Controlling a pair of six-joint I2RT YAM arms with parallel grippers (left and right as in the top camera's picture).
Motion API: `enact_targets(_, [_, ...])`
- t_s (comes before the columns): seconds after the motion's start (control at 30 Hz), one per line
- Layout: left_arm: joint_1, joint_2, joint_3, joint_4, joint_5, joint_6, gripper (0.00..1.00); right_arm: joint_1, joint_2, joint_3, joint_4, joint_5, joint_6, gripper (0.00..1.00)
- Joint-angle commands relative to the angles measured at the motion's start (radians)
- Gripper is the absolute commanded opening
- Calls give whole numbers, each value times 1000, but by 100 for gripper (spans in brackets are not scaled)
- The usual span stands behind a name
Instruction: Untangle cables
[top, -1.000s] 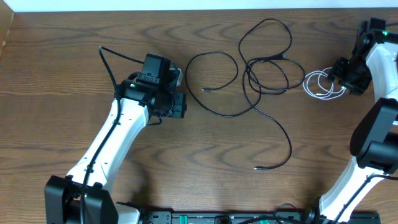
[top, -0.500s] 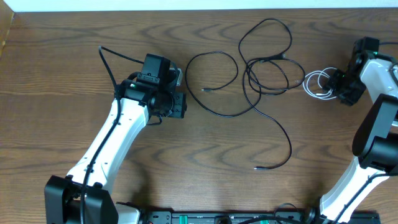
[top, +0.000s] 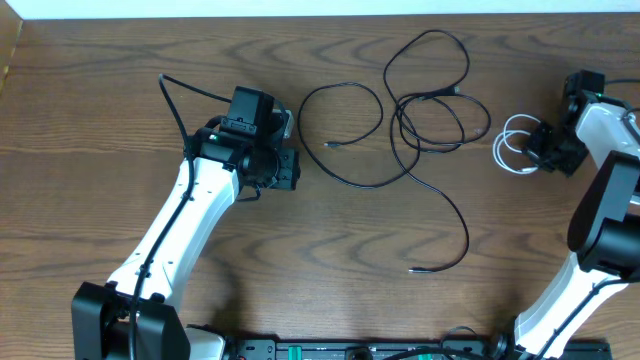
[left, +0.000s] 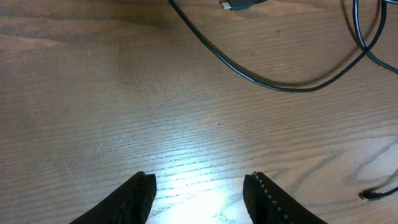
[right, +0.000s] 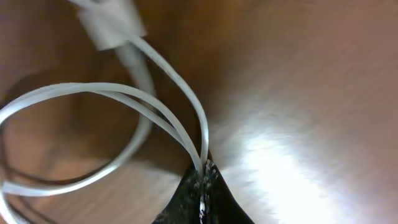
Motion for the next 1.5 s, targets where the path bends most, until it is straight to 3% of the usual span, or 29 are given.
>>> enact_targets(0.0, [3,-20,-5,-7,-9,-9,51,-80,-8,-16,-24,97,45,1])
enact_targets(0.53, [3,-20,-5,-3,-9,-9,51,-502,-177,34,-54,89,82,1])
enact_targets(0.8, [3,-20,-5,-2,-10,-9,51,-603,-181,34,-72,47,97,1])
enact_targets(0.87, [3,-20,-5,-2,-10,-9,51,-603,-181,34,-47,-51,78,4])
enact_targets(0.97, [3,-20,-5,5,-9,-9,51,-576,-181,34,28,-330,-42,30])
enact_targets(1.1, [3,-20,-5,4,-9,-9,51,-506,-183,35,35,-386,-73,47])
enact_targets(1.47, [3,-20,-5,4,-10,-9,51,-161,-185,34,1,-521,-426,57])
